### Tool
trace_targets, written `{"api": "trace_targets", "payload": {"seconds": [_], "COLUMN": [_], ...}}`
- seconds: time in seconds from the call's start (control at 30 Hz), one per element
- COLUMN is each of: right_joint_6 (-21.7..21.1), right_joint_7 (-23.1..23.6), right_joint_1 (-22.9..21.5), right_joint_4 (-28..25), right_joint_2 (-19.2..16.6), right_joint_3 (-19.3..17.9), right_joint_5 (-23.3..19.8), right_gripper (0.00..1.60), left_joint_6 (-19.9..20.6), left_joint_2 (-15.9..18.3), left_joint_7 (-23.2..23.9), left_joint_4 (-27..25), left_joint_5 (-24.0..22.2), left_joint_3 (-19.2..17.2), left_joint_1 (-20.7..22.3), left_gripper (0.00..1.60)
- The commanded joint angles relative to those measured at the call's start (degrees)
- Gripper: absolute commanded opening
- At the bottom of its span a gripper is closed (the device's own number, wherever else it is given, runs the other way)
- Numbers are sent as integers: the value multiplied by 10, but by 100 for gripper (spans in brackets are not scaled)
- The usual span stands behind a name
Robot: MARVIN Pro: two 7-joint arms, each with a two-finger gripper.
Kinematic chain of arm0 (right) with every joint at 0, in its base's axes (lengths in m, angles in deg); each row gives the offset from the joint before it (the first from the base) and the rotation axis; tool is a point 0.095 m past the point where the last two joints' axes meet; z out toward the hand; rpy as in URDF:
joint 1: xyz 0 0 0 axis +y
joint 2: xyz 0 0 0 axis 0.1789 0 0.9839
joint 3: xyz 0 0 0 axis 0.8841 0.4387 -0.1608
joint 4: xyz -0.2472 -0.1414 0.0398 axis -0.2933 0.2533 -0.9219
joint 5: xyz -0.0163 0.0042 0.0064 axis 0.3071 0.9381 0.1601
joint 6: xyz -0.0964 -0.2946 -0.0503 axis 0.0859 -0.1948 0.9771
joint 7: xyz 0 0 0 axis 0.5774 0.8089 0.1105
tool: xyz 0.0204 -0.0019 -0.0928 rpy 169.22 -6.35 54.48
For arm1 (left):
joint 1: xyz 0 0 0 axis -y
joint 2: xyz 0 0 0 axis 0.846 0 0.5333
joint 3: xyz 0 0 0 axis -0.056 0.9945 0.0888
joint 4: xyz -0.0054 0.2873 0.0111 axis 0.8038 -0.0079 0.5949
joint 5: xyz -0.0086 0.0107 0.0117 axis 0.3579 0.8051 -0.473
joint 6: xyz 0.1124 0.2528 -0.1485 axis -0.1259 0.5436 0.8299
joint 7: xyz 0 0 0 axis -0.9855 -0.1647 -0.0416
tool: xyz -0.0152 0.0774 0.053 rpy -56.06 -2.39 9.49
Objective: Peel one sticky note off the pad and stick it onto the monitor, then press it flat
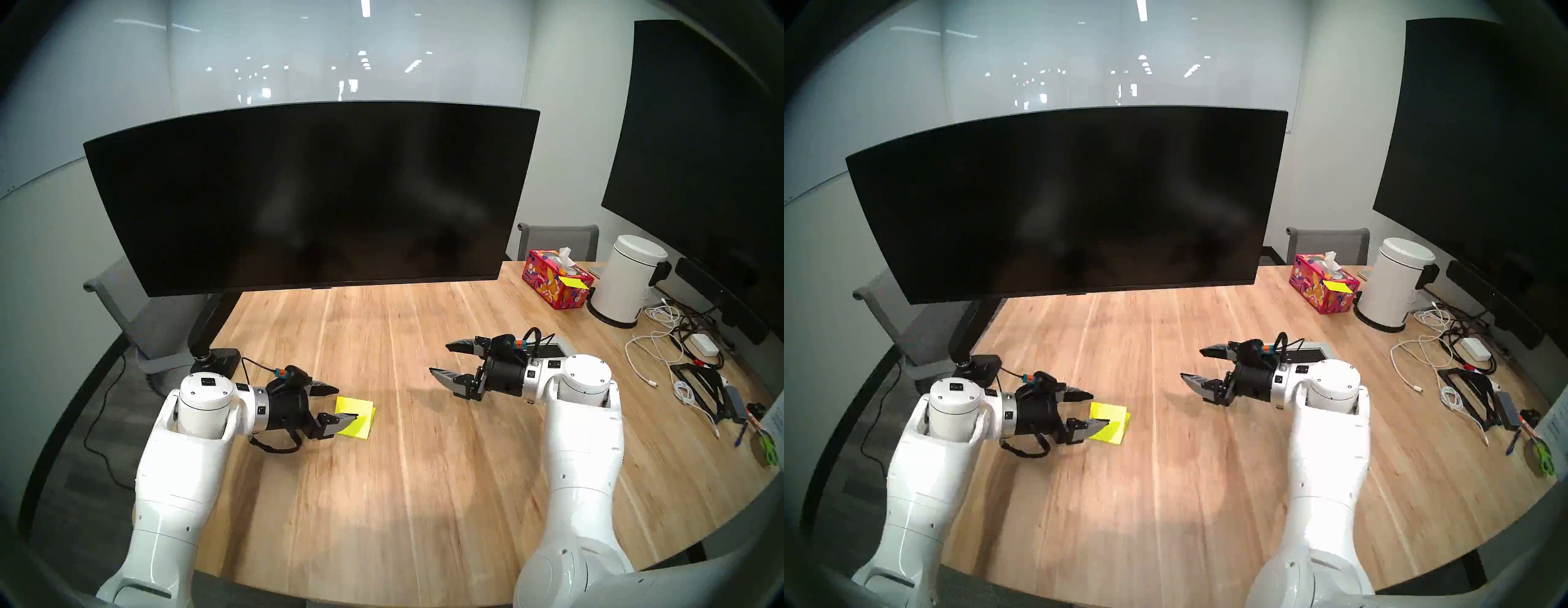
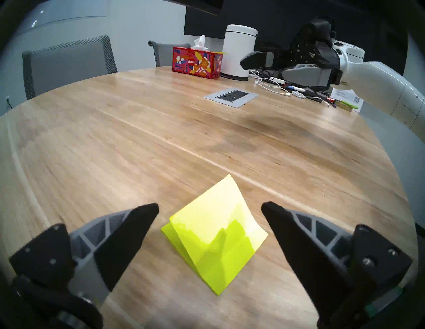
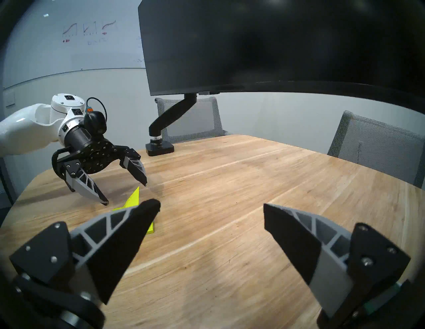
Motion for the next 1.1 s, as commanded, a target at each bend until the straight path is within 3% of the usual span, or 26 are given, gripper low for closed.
{"api": "trace_targets", "payload": {"seconds": [0.0,0.33,0.5,0.57,0.6,0.63,0.7,0.73,0.9,1.07], "right_joint_6": [1,1,1,1,1,1,1,1,1,1], "right_joint_7": [-1,-1,-1,-1,-1,-1,-1,-1,-1,-1], "right_joint_1": [-6,-6,-6,-6,-6,-6,-6,-6,-6,-6], "right_joint_4": [-8,-8,-8,-8,-8,-8,-8,-8,-8,-8], "right_joint_2": [-1,-1,-1,-1,-1,-1,-1,-1,-1,-1], "right_joint_3": [-1,-1,-1,-1,-1,-1,-1,-1,-1,-1], "right_joint_5": [-4,-4,-4,-4,-4,-4,-4,-4,-4,-4], "right_gripper": [160,160,160,160,160,160,160,160,160,160], "left_joint_6": [-4,-7,-7,-7,-7,-7,-7,-7,-5,-3], "left_joint_2": [2,3,3,4,4,4,4,4,5,5], "left_joint_7": [0,0,0,0,0,1,1,1,0,0], "left_joint_4": [-1,5,5,5,4,3,3,2,0,-1], "left_joint_5": [1,0,0,1,1,1,1,1,2,3], "left_joint_3": [1,1,1,1,1,1,1,1,1,1], "left_joint_1": [4,4,3,3,2,2,2,2,1,1], "left_gripper": [160,160,146,136,124,100,95,77,75,90]}}
